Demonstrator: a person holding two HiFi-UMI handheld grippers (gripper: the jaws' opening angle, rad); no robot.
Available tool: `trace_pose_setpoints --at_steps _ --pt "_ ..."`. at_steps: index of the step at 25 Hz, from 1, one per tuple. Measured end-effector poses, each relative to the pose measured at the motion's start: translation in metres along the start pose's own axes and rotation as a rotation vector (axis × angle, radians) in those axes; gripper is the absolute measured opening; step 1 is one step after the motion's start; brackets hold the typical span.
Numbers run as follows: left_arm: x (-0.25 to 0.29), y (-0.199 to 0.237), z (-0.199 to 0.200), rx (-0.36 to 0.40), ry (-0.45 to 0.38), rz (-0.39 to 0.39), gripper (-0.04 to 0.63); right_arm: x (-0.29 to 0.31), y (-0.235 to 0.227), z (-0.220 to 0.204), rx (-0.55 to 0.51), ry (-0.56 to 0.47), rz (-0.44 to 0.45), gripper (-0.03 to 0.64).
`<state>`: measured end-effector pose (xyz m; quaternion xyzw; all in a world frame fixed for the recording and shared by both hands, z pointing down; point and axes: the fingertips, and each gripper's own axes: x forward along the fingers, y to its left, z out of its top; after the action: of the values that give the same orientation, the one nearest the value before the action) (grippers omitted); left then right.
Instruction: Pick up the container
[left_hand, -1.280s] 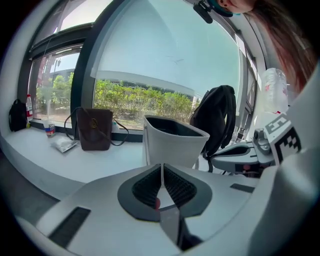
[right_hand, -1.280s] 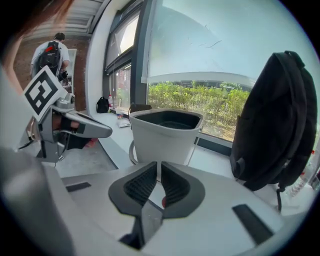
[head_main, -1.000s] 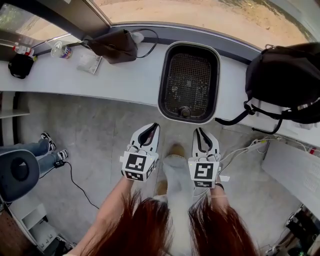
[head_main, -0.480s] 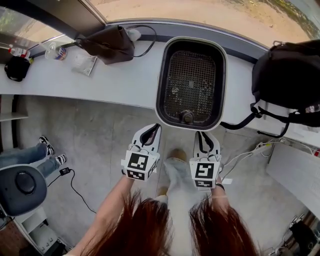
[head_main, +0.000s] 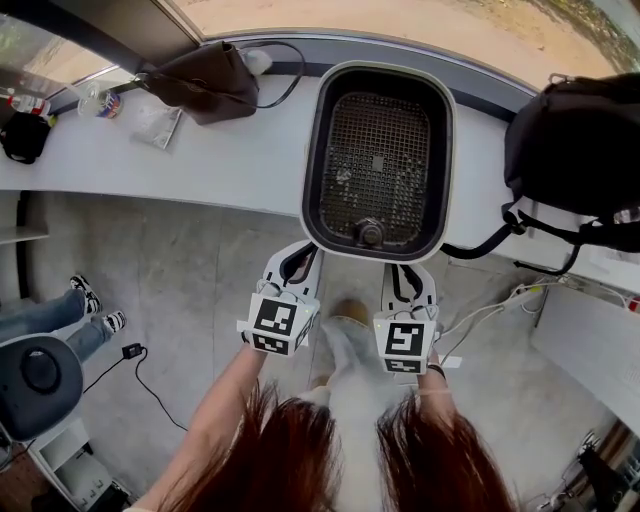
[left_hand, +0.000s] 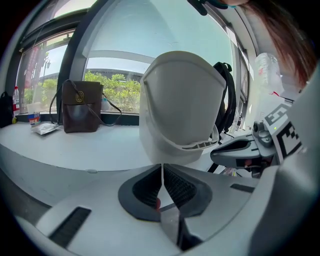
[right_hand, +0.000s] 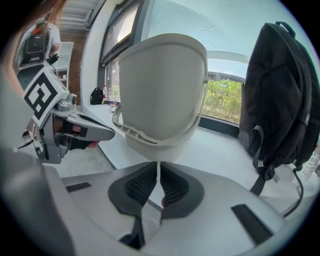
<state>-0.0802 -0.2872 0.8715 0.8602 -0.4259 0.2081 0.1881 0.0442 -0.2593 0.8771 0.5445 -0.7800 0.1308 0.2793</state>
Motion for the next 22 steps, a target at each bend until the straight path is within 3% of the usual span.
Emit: trace_pose_setpoints --at_steps 16,22 --pt "0.017 -0.004 0.013 0.018 -0.044 -0.014 0.023 0.003 -0.005 0.016 0.022 -0.065 -0.012 0.026" --pt "0.013 -0.007 0.015 0.024 -0.024 -0.014 0.022 -0.001 -0.004 0.018 0.025 -0.042 0.006 0.026"
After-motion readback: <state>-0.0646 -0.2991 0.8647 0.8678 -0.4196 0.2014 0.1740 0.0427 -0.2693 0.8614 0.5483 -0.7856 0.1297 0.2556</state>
